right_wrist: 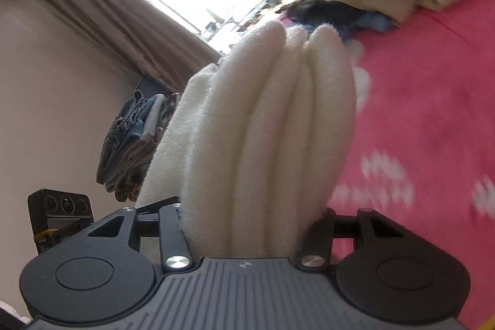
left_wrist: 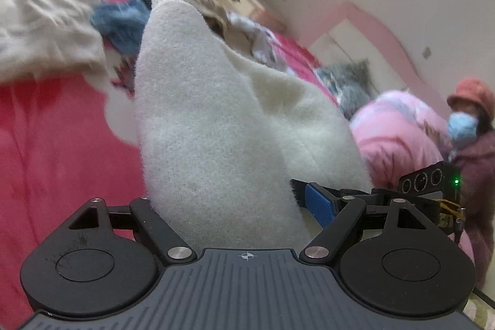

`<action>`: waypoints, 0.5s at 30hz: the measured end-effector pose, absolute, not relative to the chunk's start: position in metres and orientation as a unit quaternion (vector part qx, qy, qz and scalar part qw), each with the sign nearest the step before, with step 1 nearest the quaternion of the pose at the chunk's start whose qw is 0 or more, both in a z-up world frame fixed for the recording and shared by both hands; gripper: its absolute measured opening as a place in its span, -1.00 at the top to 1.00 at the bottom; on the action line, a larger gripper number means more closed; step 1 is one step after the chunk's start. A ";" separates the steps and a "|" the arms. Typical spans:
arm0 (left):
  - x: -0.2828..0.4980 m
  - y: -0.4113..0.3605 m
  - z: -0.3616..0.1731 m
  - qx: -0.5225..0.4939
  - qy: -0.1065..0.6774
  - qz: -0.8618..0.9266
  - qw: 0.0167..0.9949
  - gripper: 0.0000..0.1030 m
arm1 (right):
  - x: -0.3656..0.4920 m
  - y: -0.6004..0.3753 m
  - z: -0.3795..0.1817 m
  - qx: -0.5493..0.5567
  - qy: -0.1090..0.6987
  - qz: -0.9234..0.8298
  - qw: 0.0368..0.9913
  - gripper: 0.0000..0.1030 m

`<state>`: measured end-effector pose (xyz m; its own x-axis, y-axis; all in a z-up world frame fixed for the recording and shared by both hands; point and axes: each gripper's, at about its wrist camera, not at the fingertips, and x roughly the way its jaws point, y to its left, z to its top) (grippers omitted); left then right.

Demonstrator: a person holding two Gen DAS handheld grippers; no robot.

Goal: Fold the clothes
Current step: 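Lift the grasped fleece edge up with both grippers, then carry the folded cream fleece with both grippers onto the folded clothes stack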

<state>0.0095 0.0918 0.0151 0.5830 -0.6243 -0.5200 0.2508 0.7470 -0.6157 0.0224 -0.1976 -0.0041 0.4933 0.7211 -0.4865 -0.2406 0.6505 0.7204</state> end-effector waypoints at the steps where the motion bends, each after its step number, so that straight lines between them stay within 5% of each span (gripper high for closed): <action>1: 0.015 0.099 0.018 -0.249 0.372 -0.249 0.859 -0.57 | 0.033 -0.191 -0.001 0.289 0.406 0.302 0.813 -0.04; 15: 0.125 0.214 0.045 -0.234 0.313 -0.113 0.914 -0.57 | 0.221 -0.045 0.010 0.232 0.398 0.412 0.786 -0.04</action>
